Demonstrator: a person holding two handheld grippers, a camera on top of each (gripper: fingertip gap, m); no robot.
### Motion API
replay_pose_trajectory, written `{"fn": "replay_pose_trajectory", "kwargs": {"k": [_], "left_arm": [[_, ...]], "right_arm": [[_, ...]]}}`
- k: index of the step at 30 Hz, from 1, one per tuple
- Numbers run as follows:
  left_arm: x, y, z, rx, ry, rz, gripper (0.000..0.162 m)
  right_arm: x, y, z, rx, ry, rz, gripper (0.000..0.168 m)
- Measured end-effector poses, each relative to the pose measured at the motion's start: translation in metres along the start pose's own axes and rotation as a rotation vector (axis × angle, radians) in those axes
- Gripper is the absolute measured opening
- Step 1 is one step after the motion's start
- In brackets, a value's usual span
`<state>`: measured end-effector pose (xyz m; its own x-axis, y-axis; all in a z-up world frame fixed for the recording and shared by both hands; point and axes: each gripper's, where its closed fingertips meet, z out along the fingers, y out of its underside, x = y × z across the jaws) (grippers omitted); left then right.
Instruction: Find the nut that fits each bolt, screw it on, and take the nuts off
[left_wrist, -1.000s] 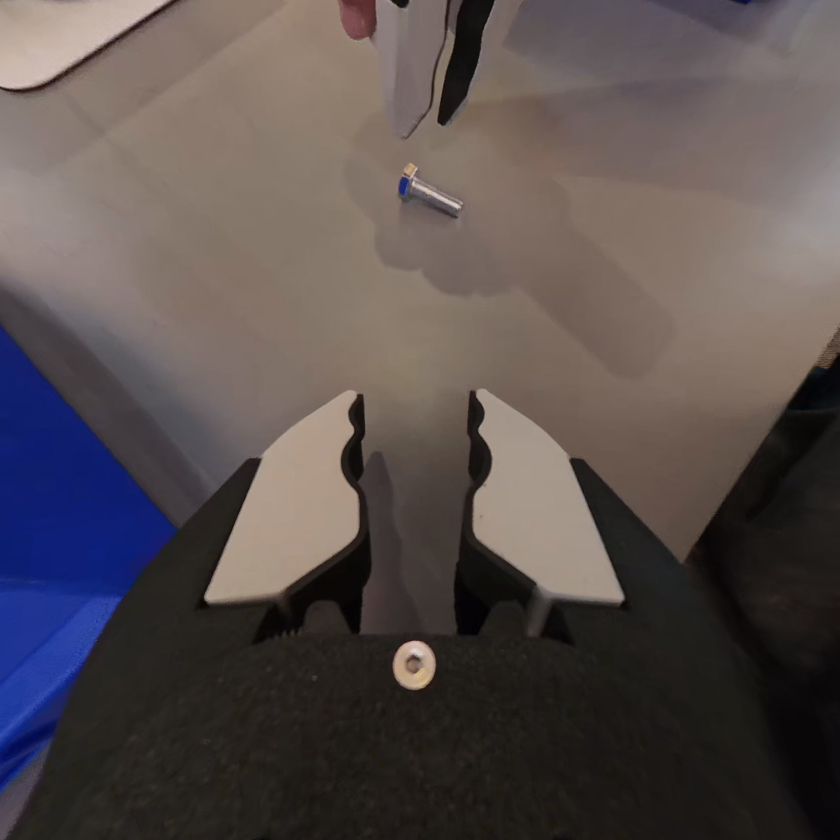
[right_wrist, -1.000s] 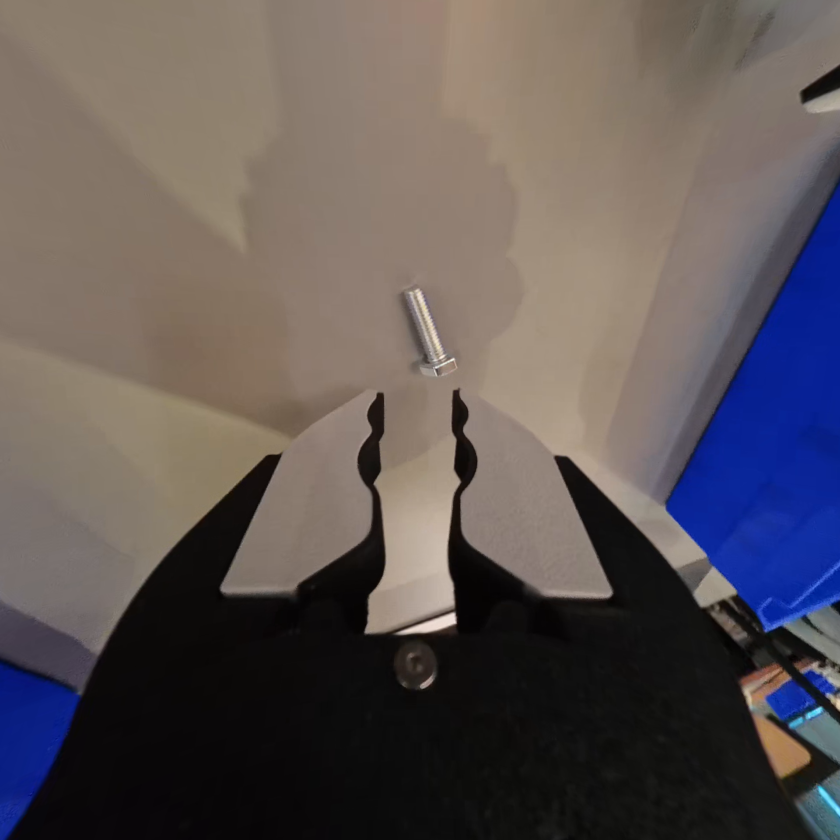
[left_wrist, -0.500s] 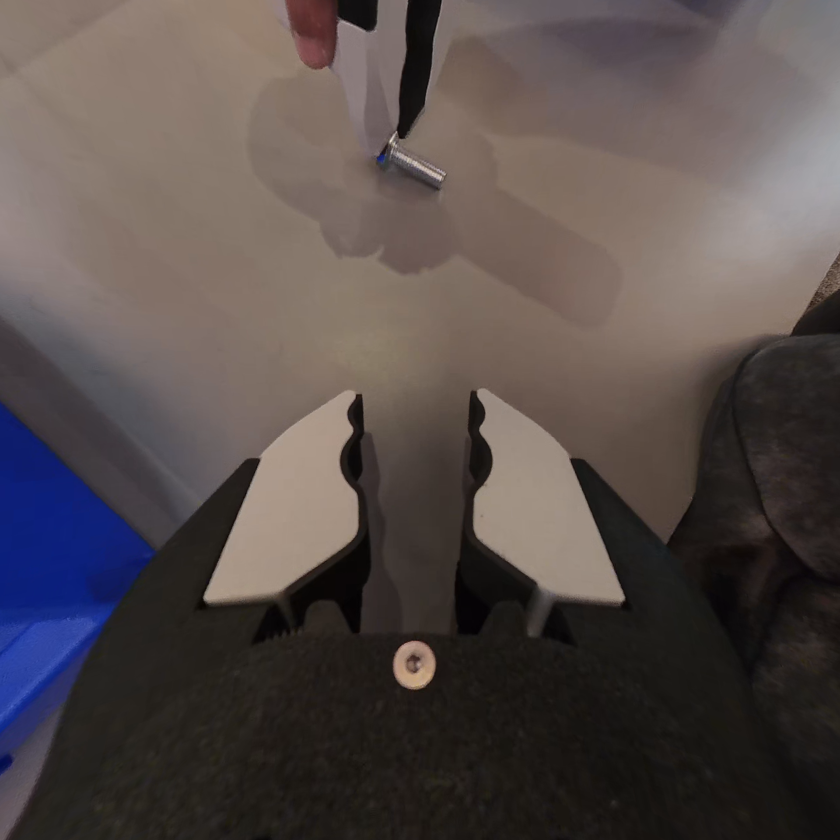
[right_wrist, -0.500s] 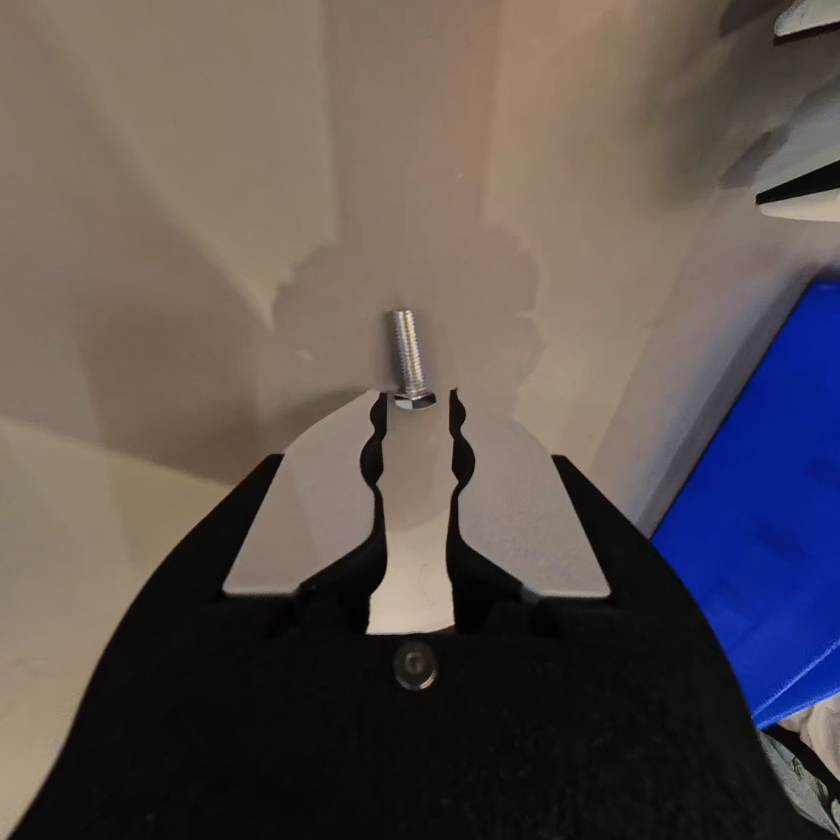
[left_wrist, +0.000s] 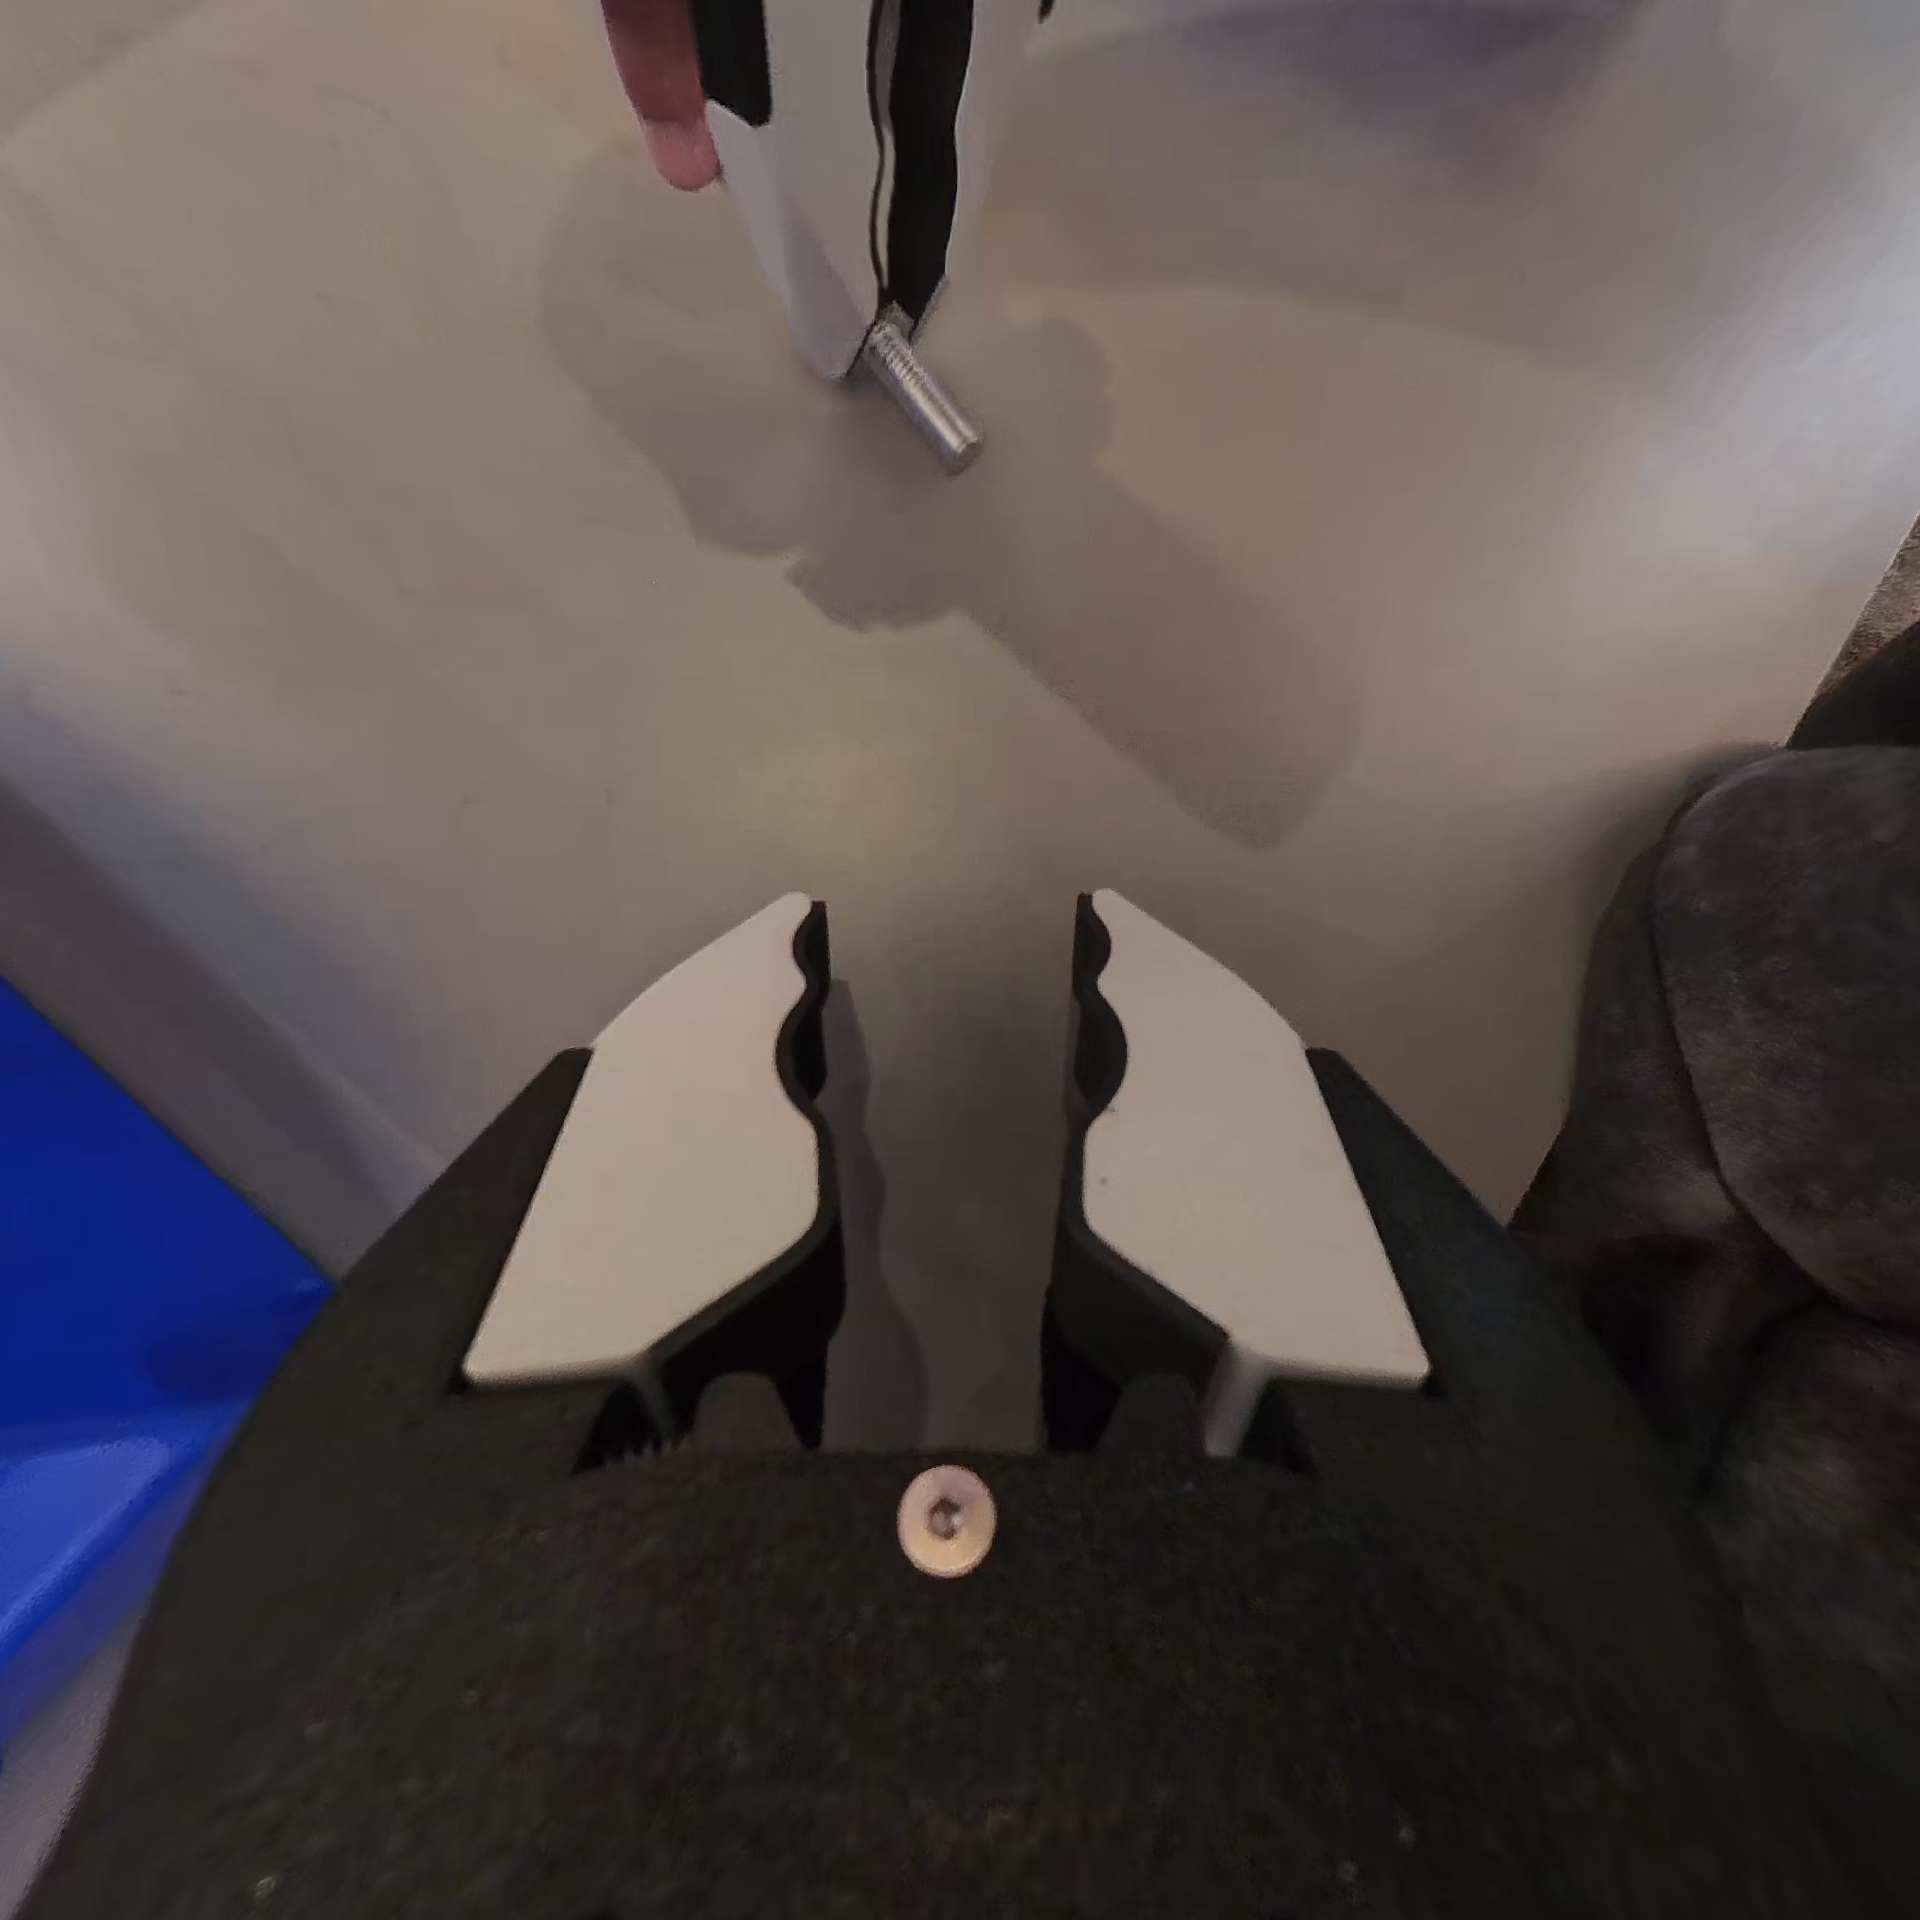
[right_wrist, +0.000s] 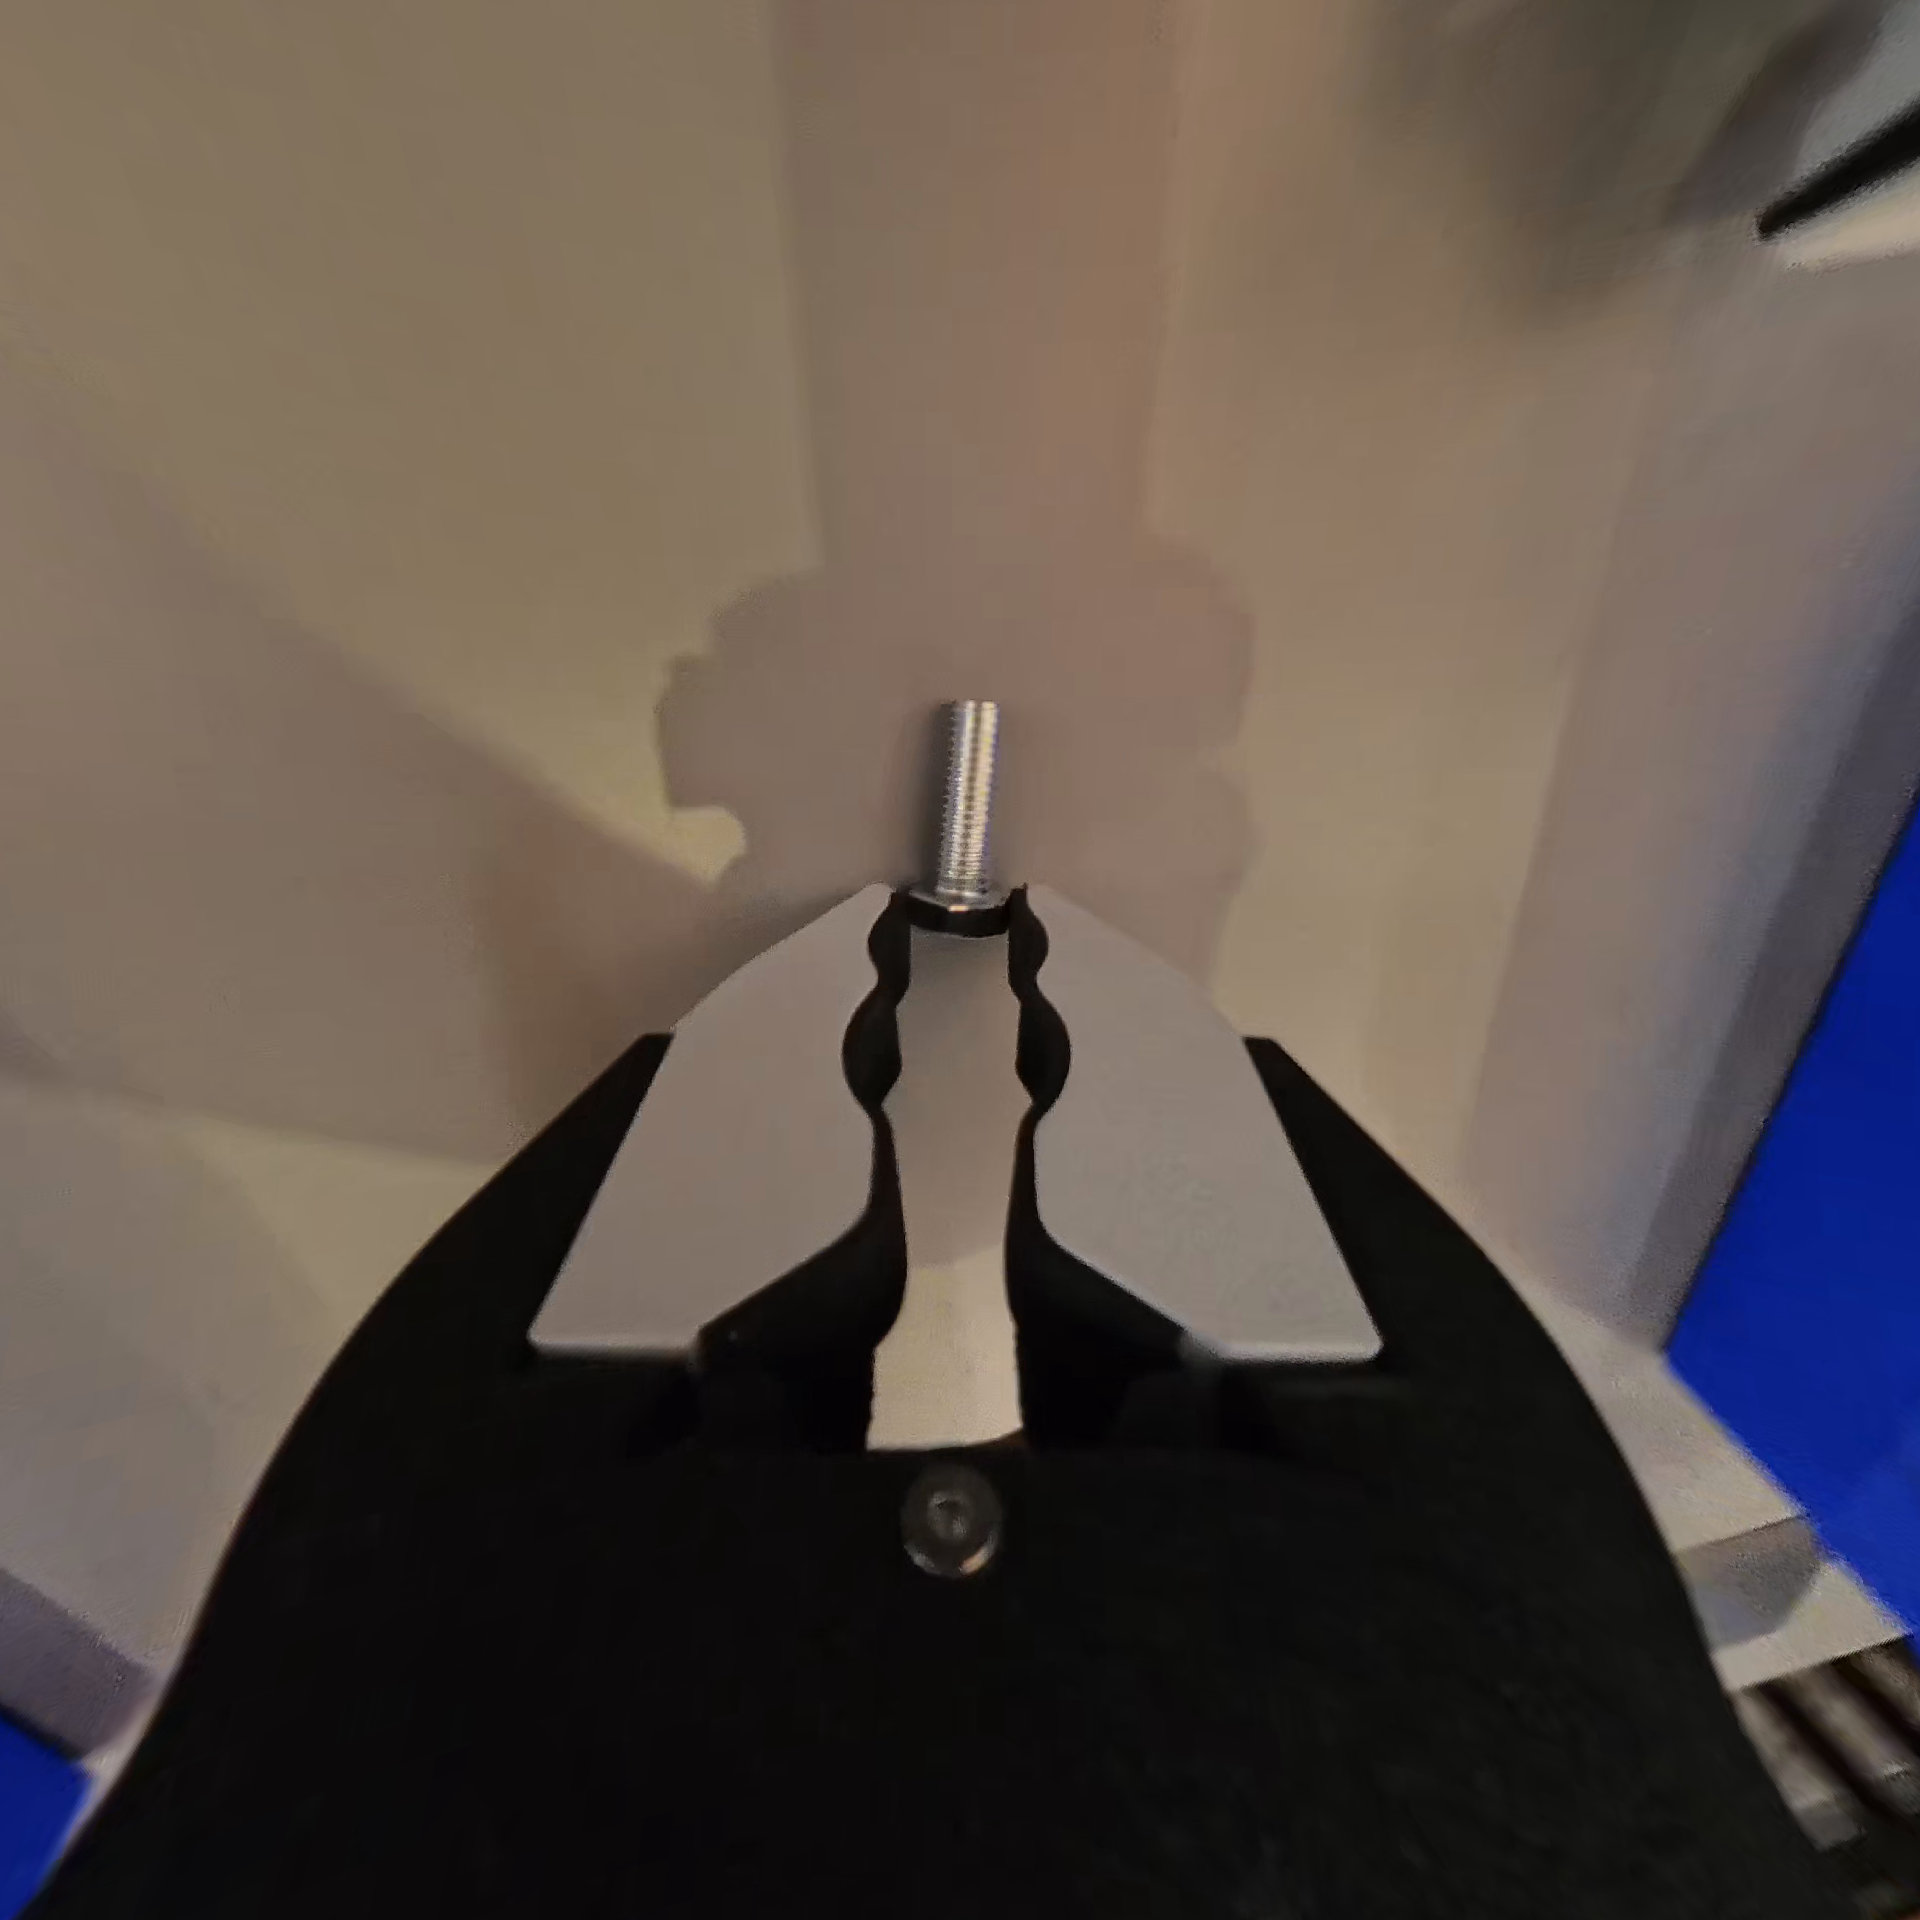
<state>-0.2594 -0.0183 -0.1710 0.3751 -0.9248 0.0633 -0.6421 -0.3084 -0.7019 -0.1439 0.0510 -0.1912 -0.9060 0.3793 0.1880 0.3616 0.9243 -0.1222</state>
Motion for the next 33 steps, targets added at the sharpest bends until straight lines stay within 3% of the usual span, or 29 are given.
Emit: {"fn": "replay_pose_trajectory", "kwargs": {"k": [5,12,17,19,21,25,28,33], "left_arm": [[-0.003,0.002,-0.001,0.003,-0.009,-0.029,0.045],[-0.003,-0.012,-0.011,0.057,-0.01,-0.049,0.044],[0.0,-0.028,-0.025,0.118,-0.036,-0.028,0.044],[0.005,-0.033,-0.03,0.137,-0.024,-0.026,0.044],[0.013,-0.038,-0.033,0.157,0.003,-0.037,0.044],[0.033,-0.039,-0.026,0.152,0.082,-0.07,0.044],[0.033,-0.036,-0.029,0.112,0.048,-0.028,0.044],[-0.017,-0.032,-0.092,-0.035,-0.092,0.003,0.041]], "right_arm": [[0.011,-0.01,-0.02,0.067,0.141,0.51,0.018],[0.039,-0.034,-0.1,0.356,0.606,1.056,0.018],[0.04,-0.06,-0.159,0.625,1.033,1.217,0.018],[0.03,-0.069,-0.164,0.772,1.172,1.261,0.018],[0.017,-0.071,-0.155,0.817,1.269,1.289,0.018],[-0.005,-0.07,-0.145,0.884,1.375,1.331,0.018],[-0.018,-0.069,-0.132,0.855,1.344,1.37,0.018],[-0.038,-0.061,-0.132,0.864,1.409,1.372,0.018]]}}
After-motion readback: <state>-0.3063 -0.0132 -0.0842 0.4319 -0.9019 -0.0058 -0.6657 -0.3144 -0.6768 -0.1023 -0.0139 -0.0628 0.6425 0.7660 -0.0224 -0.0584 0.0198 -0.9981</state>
